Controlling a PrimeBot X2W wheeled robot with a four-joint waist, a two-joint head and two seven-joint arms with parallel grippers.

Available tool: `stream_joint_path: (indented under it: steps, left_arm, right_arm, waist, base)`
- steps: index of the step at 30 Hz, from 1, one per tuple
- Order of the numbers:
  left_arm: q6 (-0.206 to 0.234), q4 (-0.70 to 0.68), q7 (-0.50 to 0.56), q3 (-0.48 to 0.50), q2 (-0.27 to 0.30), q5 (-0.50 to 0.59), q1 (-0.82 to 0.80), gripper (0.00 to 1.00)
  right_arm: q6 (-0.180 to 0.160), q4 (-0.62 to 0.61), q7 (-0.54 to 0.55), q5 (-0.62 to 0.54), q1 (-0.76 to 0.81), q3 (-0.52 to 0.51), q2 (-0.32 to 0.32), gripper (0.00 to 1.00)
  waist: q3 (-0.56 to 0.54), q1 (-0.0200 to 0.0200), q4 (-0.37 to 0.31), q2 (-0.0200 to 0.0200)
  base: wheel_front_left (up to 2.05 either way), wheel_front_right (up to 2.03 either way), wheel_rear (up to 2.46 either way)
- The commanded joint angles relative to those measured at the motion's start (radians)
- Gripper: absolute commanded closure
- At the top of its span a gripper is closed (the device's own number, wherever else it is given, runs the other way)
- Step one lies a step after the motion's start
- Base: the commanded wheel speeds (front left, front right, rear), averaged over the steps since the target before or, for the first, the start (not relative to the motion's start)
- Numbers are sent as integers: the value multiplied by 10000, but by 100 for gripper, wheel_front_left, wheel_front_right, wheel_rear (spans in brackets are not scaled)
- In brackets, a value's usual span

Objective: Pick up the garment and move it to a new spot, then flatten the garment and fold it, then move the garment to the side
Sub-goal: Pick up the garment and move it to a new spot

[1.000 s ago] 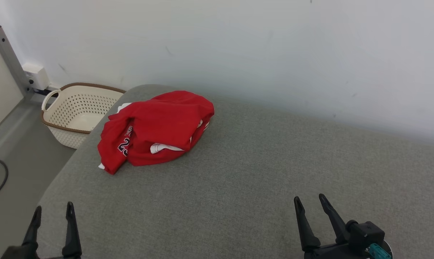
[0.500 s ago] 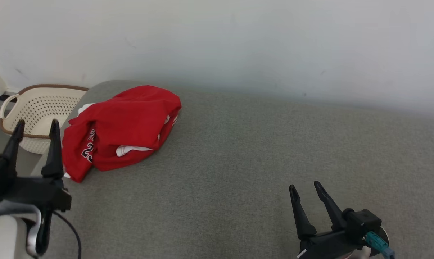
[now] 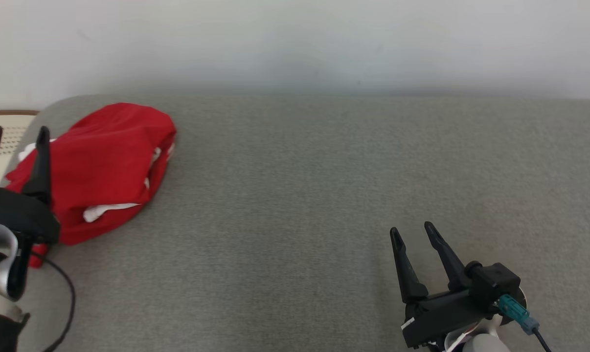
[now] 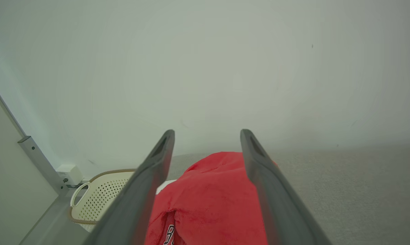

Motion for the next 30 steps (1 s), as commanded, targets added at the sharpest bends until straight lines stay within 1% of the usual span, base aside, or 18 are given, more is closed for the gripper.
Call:
stream_joint_path:
  steps: [1,5,9,18,19,21,25,30]
  left_arm:
    - [-46,128,22,2,121,44,-122,0]
    - [-205,903,290,-154,443,124,-568,0]
    - [-319,1671,516,-187,631,-7,-1001,0]
    - [-523,3839,914,-266,1080,-307,-1874,0]
    - [-577,4295,1076,-410,1230,-243,-2065,0]
    - [-619,4693,1288,-519,1214,-319,-2302,0]
    - [-659,5482,1928,-776,1382,-277,-2798,0]
    - [-718,5981,2352,-1085,1447,-216,-3217,0]
  right_arm:
    - [6,-21,-28,55,-62,17,-37,0]
    - [8,-65,-30,117,-250,60,-84,0]
    - [8,-81,-30,159,-393,99,-124,0]
    - [8,-73,-30,203,-655,246,-106,0]
    - [8,-55,-30,225,-734,305,-108,0]
    - [8,-56,-30,241,-806,346,-99,0]
    - [8,-41,-28,262,-886,404,-51,0]
    - [8,-42,-30,272,-994,417,-13,0]
  waist:
    - [459,-1,-567,-2]
    - [671,-1,-916,-2]
    - [858,-1,-1205,-2]
    - [1280,-1,-1834,-2]
    - [1368,-1,-1975,-2]
    - [1455,-1,-2085,-2]
    - [1644,-1,-2309,-2]
    - [1848,-1,-2485,-2]
  base:
    - [0,0,0]
    - [0,0,0]
    - [0,0,0]
    - [0,0,0]
    - [0,0,0]
    - [0,0,0]
    - [0,0,0]
    - [0,0,0]
